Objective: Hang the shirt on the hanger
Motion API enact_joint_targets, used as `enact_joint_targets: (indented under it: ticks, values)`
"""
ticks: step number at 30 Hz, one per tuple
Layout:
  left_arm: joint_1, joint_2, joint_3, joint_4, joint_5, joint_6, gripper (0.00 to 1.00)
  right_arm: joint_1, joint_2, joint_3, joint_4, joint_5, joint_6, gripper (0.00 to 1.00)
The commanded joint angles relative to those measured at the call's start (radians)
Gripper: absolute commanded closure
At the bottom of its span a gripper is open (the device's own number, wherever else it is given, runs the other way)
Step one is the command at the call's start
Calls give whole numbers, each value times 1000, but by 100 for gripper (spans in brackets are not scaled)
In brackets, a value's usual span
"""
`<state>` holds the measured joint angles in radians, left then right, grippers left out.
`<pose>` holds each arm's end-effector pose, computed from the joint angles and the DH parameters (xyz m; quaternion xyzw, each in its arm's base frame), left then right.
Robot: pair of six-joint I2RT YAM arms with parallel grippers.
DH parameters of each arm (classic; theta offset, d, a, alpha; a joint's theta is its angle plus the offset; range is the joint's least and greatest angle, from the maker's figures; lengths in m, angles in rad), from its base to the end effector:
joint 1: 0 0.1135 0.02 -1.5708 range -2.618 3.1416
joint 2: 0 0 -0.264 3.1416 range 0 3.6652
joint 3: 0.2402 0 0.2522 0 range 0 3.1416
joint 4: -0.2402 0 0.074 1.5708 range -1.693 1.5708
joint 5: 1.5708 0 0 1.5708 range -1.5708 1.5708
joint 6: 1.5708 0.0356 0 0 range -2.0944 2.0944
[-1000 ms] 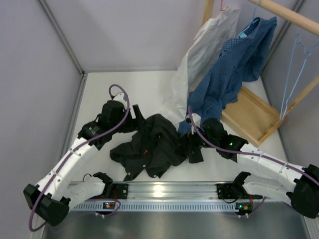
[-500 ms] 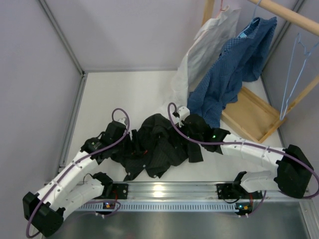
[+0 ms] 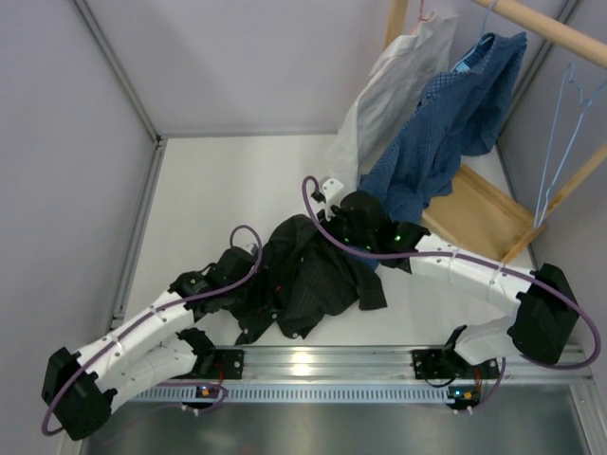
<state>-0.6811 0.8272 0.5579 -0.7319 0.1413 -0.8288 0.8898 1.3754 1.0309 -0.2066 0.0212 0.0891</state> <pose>0.1152 -0.0998 0.2085 -0.0508 0.9562 -0.2414 0.1577 0.1976 0.2427 0.2888 -0.3354 0.8058 0.2213 0.4351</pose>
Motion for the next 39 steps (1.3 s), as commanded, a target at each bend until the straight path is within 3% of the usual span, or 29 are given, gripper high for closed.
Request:
enact_joint_targets:
  ticks: [1, 5, 9, 10, 12, 13, 19, 23, 27, 31, 34, 37, 38, 39]
  values:
    - [-84, 44, -21, 104, -23, -56, 33, -20, -48, 74, -2, 23, -31, 100]
    - [-211, 107, -36, 144, -95, -122, 35, -67, -68, 87, -10, 16, -26, 100]
    - [-284, 158, -24, 154, -135, -127, 50, -110, -114, 130, -36, -14, -5, 100]
    - [-287, 165, -15, 166, -169, -115, 67, -123, -124, 145, -54, -51, 4, 100]
    - [-291, 176, -13, 190, -175, -95, 85, -129, -148, 198, -82, -82, 8, 100]
    - [-290, 188, -9, 203, -180, -83, 100, -130, -159, 236, -109, -116, 1, 100]
    - [-291, 149, 5, 187, -342, -78, 100, -130, -222, 345, -208, -132, -19, 100]
    - [-291, 43, 111, 31, -529, -72, 100, -130, -275, 353, -247, -57, -18, 100]
    - [-288, 15, 378, -206, -733, -36, 100, -130, -318, 350, -295, 86, 0, 100]
    - [-287, 38, 596, -297, -914, 19, 100, -130, -357, 345, -312, 86, 29, 100]
    - [-284, 99, 690, -304, -912, 46, 100, -130, -354, 344, -330, 117, 24, 100]
    - [-284, 151, 668, -304, -830, -33, 82, -134, -337, 331, -344, 178, 18, 100]
    - [-285, 177, 605, -302, -806, -65, 59, -137, -335, 324, -349, 193, 20, 100]
    - [-284, 184, 565, -302, -798, -108, 45, -141, -332, 319, -349, 203, 21, 100]
